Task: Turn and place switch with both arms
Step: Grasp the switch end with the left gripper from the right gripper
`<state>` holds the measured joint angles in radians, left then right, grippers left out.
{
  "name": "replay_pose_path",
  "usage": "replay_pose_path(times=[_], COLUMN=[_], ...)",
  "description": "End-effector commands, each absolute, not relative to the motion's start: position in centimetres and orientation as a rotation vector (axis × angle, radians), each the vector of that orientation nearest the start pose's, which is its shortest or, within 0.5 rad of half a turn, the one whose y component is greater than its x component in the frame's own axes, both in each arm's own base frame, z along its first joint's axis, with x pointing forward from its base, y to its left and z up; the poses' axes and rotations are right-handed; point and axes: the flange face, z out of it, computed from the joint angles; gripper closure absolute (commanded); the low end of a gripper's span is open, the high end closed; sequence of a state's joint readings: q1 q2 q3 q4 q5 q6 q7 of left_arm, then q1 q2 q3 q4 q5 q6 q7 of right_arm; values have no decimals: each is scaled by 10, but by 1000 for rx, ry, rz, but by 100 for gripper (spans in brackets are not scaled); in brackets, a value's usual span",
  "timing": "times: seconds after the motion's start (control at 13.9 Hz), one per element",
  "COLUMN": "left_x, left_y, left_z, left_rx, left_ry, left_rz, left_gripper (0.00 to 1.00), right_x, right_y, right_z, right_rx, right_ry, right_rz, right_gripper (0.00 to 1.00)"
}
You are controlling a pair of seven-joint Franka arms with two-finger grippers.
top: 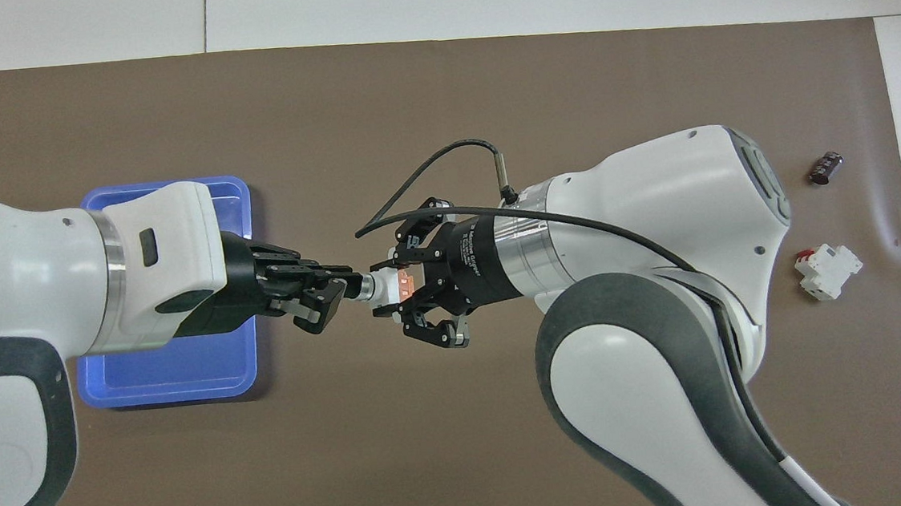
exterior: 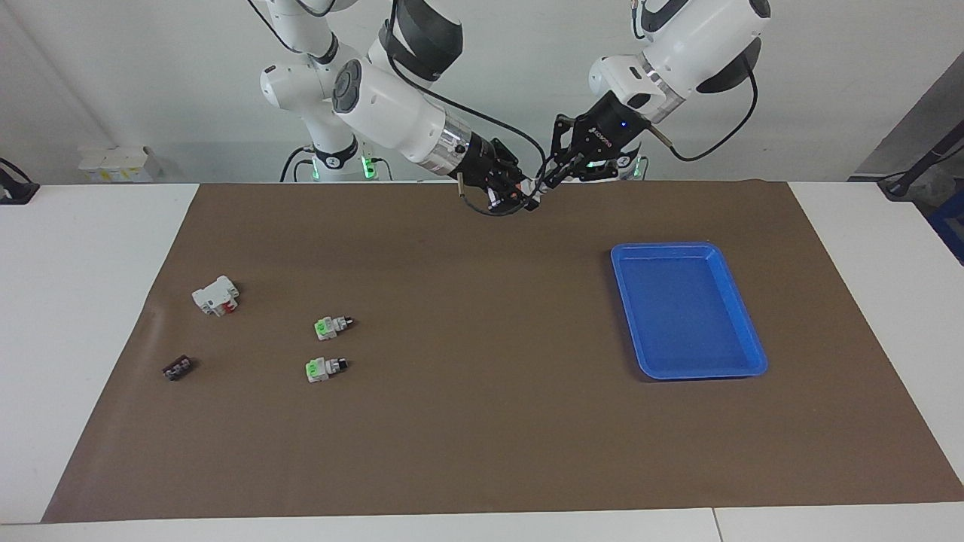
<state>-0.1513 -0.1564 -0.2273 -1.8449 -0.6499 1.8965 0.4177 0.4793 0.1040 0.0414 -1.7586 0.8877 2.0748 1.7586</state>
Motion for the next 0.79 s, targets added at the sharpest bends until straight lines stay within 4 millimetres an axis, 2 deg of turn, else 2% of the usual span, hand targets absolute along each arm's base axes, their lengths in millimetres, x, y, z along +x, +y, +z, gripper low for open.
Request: replay_pose_path(times=[0.0, 0.36, 0.72], left_x=[467, 470, 472], left_y=[-248, -248, -245], left_z=[627, 635, 632], left_rx=[2392, 2386, 2429], left_ry=[-901, -908, -973], left_rz=[264, 291, 312], left_gripper=[100, 100, 100], right_x=[527, 527, 526], right_y=[336, 335, 334], right_z=[543, 542, 543], right_rx=[-1696, -1694, -1697], right_ry=[1803, 1806, 1811], right_rz=[884, 884, 897], right_gripper=[100, 100, 100])
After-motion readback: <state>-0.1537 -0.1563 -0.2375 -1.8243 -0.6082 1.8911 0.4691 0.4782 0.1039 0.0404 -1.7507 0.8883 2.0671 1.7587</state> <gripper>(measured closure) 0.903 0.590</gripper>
